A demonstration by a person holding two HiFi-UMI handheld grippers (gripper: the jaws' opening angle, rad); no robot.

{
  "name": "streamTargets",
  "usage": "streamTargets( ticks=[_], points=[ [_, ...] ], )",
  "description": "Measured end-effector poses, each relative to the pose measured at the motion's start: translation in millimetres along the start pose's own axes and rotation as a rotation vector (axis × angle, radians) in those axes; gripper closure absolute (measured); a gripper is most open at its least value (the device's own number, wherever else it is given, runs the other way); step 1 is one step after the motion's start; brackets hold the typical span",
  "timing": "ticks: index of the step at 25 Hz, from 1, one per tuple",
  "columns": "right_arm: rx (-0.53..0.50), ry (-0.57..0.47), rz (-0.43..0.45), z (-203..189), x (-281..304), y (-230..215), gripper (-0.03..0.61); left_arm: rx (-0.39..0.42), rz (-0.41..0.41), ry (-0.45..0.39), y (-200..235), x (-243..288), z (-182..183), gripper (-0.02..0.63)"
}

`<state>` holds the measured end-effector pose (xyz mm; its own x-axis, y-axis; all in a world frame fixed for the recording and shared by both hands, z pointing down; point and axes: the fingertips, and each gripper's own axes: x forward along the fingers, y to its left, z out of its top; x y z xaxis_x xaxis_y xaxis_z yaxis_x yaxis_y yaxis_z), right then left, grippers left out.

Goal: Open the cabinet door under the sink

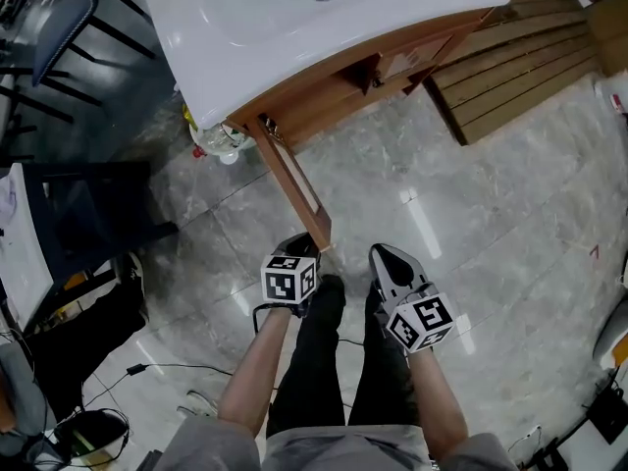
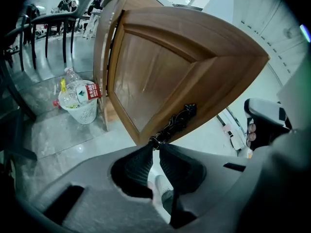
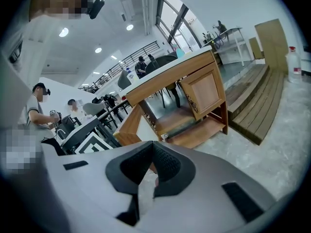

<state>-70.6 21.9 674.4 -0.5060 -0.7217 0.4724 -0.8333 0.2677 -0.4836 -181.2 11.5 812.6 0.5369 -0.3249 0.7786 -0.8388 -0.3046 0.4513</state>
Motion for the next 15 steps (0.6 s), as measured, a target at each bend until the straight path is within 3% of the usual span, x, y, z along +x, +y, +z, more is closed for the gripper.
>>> streamTargets(
  ticks=[9,15],
  points=[
    [-0.039,0.021,0.052,14.5,-0.9,10.7,0.568,-0.073,0.047,-0.018,1.6,-13.5,0.3,0.574],
    [-0.057,0.024,0.084,35.3,-10.6,25.3,0.569,-0.099,0.057,-0.064,-10.6,-50.9,9.7,0.603]
  ],
)
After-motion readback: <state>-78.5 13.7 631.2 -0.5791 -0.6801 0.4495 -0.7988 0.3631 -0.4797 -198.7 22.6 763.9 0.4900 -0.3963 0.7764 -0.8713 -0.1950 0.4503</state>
